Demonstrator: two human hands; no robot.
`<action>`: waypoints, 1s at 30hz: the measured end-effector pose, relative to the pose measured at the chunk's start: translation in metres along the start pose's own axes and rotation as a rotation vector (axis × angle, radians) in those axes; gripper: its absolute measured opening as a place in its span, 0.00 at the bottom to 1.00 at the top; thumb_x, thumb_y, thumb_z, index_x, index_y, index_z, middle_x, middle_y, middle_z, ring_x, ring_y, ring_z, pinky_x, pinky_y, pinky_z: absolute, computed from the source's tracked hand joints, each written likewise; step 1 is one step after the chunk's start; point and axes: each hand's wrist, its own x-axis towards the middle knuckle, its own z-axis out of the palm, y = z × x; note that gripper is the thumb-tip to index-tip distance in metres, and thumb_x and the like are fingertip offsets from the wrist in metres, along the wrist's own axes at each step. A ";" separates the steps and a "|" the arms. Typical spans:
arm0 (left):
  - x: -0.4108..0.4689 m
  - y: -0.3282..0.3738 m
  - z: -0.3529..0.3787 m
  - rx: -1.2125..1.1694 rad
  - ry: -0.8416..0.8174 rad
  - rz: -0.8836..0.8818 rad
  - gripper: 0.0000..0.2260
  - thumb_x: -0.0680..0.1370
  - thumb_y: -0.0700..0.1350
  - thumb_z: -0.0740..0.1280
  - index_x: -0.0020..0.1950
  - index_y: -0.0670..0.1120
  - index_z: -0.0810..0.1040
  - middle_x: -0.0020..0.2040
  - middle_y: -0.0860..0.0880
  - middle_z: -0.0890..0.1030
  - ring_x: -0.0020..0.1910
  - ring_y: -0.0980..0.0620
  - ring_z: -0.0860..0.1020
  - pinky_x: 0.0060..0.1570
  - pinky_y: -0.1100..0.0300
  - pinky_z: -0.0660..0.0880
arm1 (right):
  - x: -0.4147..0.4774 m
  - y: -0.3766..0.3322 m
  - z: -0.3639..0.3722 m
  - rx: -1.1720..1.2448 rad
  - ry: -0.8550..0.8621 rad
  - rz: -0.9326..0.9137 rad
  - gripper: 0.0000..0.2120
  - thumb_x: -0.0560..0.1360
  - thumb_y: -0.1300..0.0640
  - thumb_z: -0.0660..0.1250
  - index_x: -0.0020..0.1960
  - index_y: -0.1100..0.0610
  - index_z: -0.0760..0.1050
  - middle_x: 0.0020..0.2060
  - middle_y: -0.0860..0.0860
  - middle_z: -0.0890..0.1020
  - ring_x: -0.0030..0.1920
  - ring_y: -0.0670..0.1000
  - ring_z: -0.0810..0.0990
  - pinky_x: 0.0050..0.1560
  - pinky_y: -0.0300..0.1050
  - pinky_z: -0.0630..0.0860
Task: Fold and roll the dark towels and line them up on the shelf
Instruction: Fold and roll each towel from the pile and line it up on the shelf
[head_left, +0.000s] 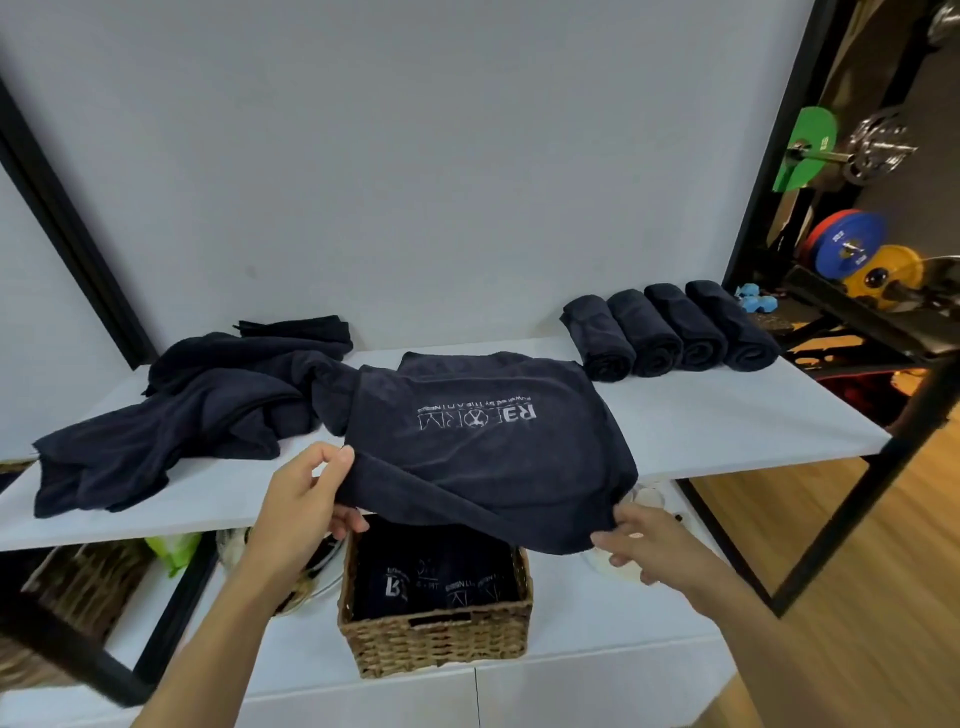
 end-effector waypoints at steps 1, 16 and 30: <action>-0.005 -0.001 -0.001 -0.015 0.001 -0.010 0.13 0.83 0.49 0.61 0.40 0.47 0.74 0.35 0.41 0.82 0.28 0.44 0.79 0.25 0.61 0.71 | -0.003 0.004 0.003 0.053 0.045 -0.033 0.07 0.75 0.49 0.70 0.50 0.51 0.78 0.48 0.47 0.82 0.49 0.47 0.82 0.40 0.38 0.74; 0.021 0.071 -0.043 -0.020 0.370 0.182 0.11 0.80 0.52 0.65 0.40 0.50 0.80 0.35 0.49 0.80 0.32 0.56 0.77 0.33 0.60 0.76 | -0.034 -0.118 -0.073 0.138 0.315 -0.636 0.05 0.76 0.53 0.70 0.43 0.54 0.80 0.40 0.53 0.81 0.40 0.46 0.79 0.41 0.35 0.74; 0.219 0.227 -0.036 -0.375 0.116 0.319 0.12 0.77 0.30 0.65 0.60 0.36 0.79 0.54 0.41 0.84 0.52 0.45 0.84 0.51 0.56 0.80 | 0.125 -0.324 -0.173 0.729 0.164 -0.666 0.08 0.80 0.60 0.65 0.57 0.56 0.80 0.51 0.51 0.86 0.52 0.49 0.85 0.48 0.43 0.81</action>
